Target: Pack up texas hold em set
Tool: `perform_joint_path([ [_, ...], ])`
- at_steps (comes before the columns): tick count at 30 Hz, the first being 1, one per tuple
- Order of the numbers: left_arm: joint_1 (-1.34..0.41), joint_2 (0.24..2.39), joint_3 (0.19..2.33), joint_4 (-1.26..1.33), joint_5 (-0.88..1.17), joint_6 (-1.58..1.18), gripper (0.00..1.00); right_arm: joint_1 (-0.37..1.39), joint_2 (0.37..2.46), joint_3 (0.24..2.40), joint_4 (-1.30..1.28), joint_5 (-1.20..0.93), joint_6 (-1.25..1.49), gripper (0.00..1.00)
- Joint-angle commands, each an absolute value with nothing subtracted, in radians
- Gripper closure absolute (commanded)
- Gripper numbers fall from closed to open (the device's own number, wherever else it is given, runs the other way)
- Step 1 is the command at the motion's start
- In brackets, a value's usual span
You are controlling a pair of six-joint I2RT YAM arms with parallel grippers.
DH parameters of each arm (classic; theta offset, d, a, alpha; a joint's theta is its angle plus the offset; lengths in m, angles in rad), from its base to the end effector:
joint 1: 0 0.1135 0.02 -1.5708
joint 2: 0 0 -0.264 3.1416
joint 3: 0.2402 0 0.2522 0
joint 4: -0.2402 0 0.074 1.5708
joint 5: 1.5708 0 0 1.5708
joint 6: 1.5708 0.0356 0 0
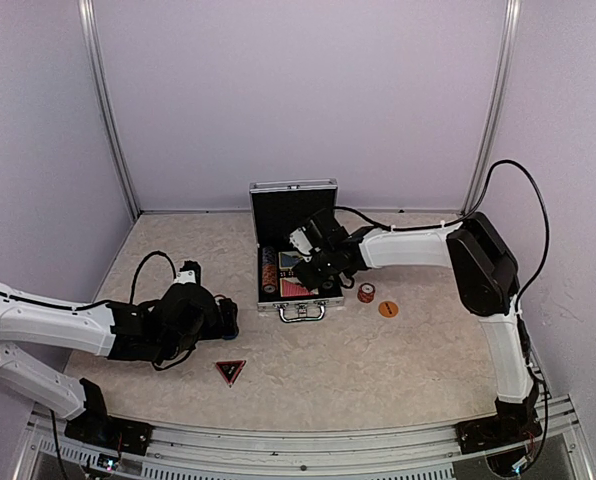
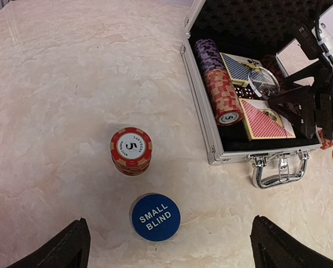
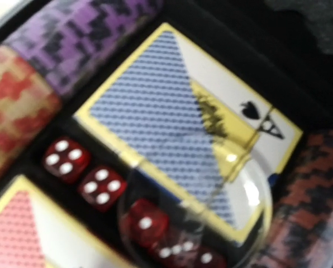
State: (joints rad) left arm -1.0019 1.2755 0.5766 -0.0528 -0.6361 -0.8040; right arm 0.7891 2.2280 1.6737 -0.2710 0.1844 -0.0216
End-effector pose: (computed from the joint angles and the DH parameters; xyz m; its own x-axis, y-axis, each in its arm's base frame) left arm 0.1494 -0.1944 0.1843 -0.5749 -0.1762 -0.7990 0.0431 0.9687 -0.2446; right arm 0.3534 0.3468 0.1645 -0.5043 -0.5382 -0.6753 -0.6211 0.7694 -0.1493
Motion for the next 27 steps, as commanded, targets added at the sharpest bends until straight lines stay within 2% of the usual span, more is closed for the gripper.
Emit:
perform_joint_path([
  [1, -1.004, 1.282, 0.566, -0.041, -0.640, -0.805, 0.01, 0.793, 2.278, 1.743, -0.348, 0.279, -0.003, 0.37],
  [15, -1.005, 1.292, 0.564, -0.031, -0.634, -0.807, 0.01, 0.766, 2.366, 1.868, -0.430, 0.332, 0.048, 0.38],
  [27, -1.005, 1.303, 0.567, -0.023, -0.629, -0.807, 0.01, 0.727, 2.398, 1.915, -0.388, 0.372, 0.028, 0.38],
])
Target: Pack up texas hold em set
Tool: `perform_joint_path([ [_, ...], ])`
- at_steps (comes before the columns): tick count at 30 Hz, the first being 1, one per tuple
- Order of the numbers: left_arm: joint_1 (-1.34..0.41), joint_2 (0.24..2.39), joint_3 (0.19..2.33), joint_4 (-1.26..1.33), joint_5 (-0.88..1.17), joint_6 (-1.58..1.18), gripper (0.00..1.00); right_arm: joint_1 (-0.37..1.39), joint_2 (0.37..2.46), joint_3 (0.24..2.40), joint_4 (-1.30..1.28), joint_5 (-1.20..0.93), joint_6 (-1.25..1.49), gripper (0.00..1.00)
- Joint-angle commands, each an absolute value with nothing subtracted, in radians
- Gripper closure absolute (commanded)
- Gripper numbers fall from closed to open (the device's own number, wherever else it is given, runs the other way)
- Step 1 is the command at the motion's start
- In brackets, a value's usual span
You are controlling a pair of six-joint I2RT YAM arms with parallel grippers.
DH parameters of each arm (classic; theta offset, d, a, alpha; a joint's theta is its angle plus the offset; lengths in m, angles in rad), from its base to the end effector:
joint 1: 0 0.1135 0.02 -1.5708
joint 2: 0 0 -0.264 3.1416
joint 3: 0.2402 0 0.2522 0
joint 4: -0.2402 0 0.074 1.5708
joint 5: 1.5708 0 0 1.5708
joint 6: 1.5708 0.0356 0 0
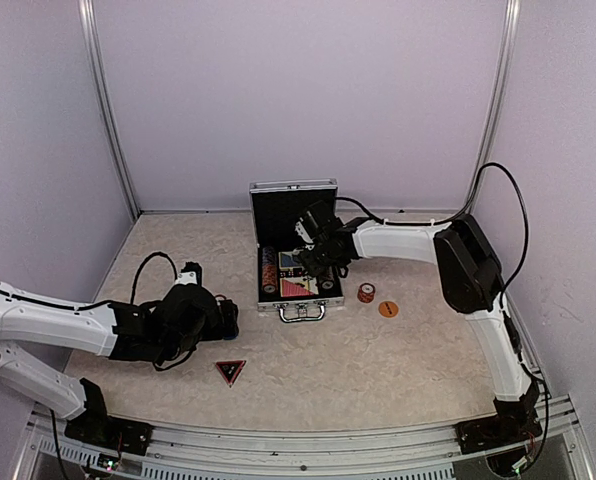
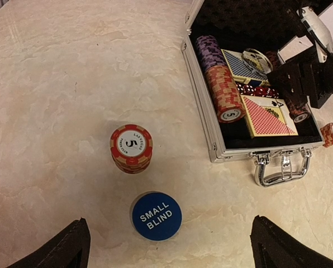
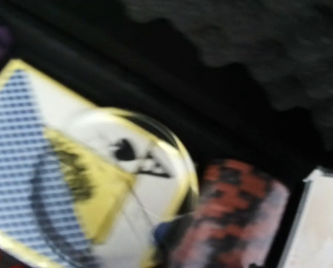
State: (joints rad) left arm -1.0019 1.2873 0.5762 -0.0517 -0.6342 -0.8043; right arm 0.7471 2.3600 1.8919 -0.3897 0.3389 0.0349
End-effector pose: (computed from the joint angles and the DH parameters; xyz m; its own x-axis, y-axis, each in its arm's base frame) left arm 0.1498 -0.1952 0.1816 -0.5808 -0.1688 -0.7963 0.0426 0.9706 -0.2368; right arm 0.3921 0.3470 0.1611 -0.5714 -0.4844 -0.6625 -0.4617 0.8571 -0.2285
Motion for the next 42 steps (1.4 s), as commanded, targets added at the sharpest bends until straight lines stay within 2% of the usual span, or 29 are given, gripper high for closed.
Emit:
perform_joint_path([
  [1, -1.004, 1.306, 0.568, -0.022, -0.628, -0.807, 0.01, 0.725, 2.404, 1.919, -0.387, 0.371, 0.026, 0.38],
  [15, -1.005, 1.342, 0.590, -0.016, -0.622, -0.802, 0.01, 0.714, 2.443, 1.977, -0.383, 0.328, 0.021, 0.37],
  [24, -1.005, 1.338, 0.589, -0.021, -0.626, -0.802, 0.01, 0.714, 2.286, 1.767, -0.249, 0.186, 0.039, 0.37],
  [33, -1.003, 1.344, 0.610, -0.028, -0.627, -0.787, 0.01, 0.713, 2.288, 1.798, -0.222, 0.071, 0.034, 0.37],
  [42, -1.000, 1.359, 0.626, -0.031, -0.626, -0.776, 0.01, 0.724, 2.274, 1.799, -0.181, 0.030, 0.026, 0.24],
])
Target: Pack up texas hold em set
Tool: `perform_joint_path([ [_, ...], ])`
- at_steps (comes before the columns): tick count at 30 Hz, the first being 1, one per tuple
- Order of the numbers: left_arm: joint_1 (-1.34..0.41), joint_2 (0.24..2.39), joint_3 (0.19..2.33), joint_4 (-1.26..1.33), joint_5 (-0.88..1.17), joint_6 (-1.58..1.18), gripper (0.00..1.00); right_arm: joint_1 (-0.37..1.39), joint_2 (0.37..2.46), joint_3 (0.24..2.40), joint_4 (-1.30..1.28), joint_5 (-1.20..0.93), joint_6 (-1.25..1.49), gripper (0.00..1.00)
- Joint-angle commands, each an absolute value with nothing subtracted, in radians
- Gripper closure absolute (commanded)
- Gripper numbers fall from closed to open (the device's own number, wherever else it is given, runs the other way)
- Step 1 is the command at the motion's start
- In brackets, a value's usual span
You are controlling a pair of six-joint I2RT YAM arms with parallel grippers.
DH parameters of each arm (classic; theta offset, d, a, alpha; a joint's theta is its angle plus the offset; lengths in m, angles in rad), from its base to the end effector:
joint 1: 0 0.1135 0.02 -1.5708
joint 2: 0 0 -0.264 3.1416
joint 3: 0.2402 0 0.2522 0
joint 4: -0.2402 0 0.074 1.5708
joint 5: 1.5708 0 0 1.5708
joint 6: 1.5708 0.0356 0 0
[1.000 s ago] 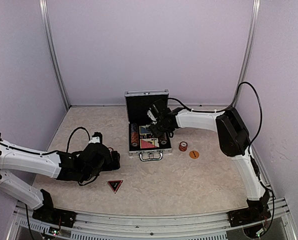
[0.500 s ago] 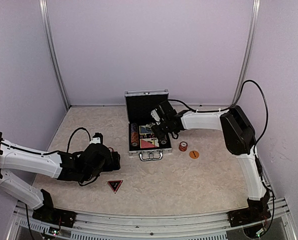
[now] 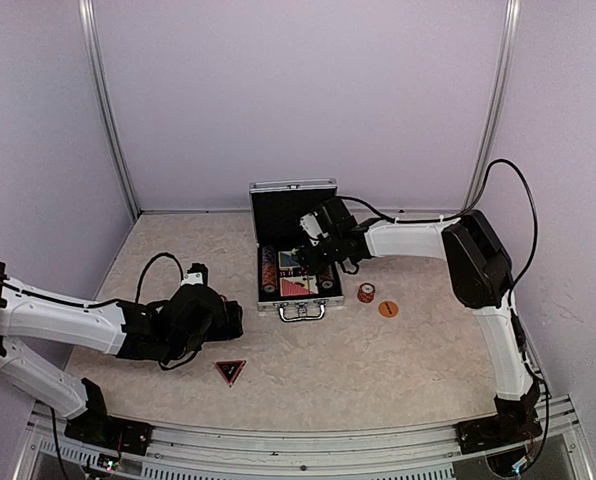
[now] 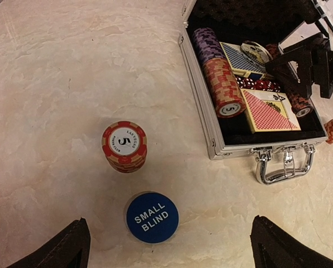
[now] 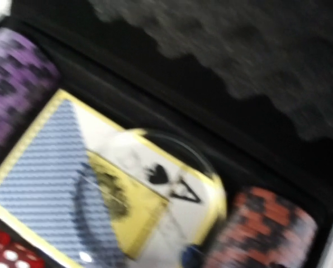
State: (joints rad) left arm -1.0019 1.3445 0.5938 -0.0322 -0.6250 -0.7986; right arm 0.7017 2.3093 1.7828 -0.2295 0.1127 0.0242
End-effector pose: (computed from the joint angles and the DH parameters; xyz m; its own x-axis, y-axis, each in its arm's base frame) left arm 0.1542 -0.2025 0.1750 -0.5945 -0.1487 -0.7902 0.0486 0.9743 -0.2199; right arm 0.3991 0.3321 0.1625 -0.5378 -0.4231 -0.7292 -0.5661 0.8222 -0.0595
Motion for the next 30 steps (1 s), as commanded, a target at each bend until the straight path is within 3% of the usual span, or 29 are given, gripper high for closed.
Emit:
perform_joint_path([
  [1, -0.999, 1.359, 0.629, -0.031, -0.625, -0.775, 0.01, 0.725, 2.279, 1.807, -0.182, 0.032, 0.023, 0.23],
  [8, -0.996, 1.370, 0.638, -0.035, -0.626, -0.770, 0.01, 0.737, 2.363, 1.936, -0.244, 0.067, 0.013, 0.26],
  [13, -0.993, 1.373, 0.632, -0.035, -0.624, -0.774, 0.01, 0.739, 2.427, 2.013, -0.304, 0.121, 0.014, 0.33],
  [30, -0.992, 1.358, 0.597, -0.025, -0.621, -0.793, 0.01, 0.739, 2.445, 1.956, -0.369, 0.160, 0.030, 0.40],
])
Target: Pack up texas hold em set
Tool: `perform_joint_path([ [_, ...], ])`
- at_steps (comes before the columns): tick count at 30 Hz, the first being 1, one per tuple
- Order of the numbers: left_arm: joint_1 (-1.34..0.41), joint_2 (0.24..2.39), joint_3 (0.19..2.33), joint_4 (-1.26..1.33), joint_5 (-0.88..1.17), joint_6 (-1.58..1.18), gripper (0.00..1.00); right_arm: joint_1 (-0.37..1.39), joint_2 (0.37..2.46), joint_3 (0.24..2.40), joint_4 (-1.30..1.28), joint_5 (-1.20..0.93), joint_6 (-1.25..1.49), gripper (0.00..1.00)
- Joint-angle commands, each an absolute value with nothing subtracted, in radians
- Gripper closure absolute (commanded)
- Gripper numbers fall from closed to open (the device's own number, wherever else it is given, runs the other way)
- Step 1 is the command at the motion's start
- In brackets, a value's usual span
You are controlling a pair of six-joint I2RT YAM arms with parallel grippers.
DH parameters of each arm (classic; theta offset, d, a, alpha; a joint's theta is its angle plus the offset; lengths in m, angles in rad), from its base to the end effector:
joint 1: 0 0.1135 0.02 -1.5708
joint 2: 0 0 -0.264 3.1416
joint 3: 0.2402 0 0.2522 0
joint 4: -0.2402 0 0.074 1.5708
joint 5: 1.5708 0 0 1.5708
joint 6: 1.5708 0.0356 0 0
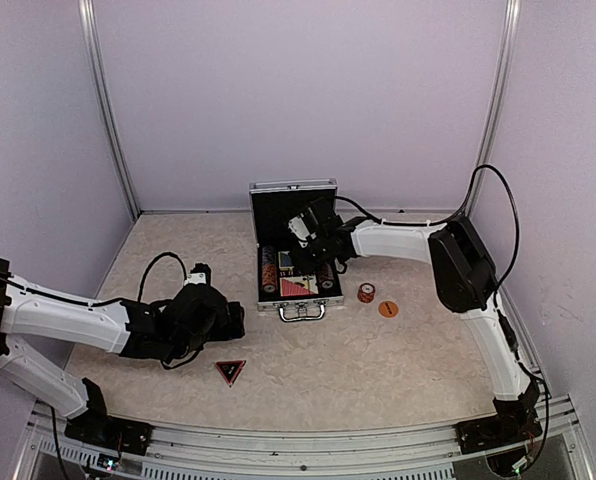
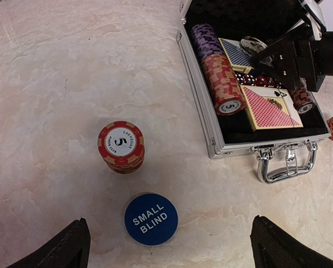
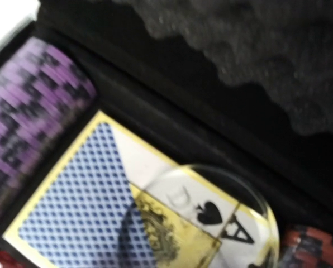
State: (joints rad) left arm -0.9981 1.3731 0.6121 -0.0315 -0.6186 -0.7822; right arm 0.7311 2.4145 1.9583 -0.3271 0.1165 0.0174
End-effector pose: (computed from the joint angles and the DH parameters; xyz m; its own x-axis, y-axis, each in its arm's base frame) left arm 0.1578 -0.2067 0.1735 -0.6008 -0.1278 -0.7891 0.0572 0.9777 -0.2019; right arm 0.4056 0.3582 0.1578 -0.5357 -0.4572 -0.7099 -0.5926 0.8025 -0.0697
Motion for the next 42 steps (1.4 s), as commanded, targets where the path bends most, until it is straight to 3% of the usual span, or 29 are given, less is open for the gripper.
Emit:
perform_joint_path([
  [1, -0.992, 1.354, 0.592, -0.026, -0.621, -0.794, 0.01, 0.738, 2.445, 1.954, -0.374, 0.171, 0.034, 0.41],
  [16, -0.993, 1.319, 0.569, -0.026, -0.617, -0.811, 0.01, 0.705, 2.499, 2.042, -0.435, 0.233, 0.086, 0.52],
  [21, -0.994, 1.320, 0.571, -0.022, -0.612, -0.811, 0.01, 0.702, 2.507, 2.053, -0.430, 0.213, 0.073, 0.52],
  [25, -0.994, 1.322, 0.578, -0.034, -0.611, -0.811, 0.01, 0.703, 2.475, 2.017, -0.416, 0.173, 0.063, 0.44],
  [32, -1.003, 1.289, 0.577, -0.087, -0.607, -0.827, 0.01, 0.737, 2.275, 1.761, -0.268, 0.117, 0.031, 0.27],
  [42, -1.082, 1.191, 0.601, -0.315, -0.549, -0.918, 0.01, 0.828, 2.100, 1.515, -0.140, 0.111, -0.024, 0.18],
])
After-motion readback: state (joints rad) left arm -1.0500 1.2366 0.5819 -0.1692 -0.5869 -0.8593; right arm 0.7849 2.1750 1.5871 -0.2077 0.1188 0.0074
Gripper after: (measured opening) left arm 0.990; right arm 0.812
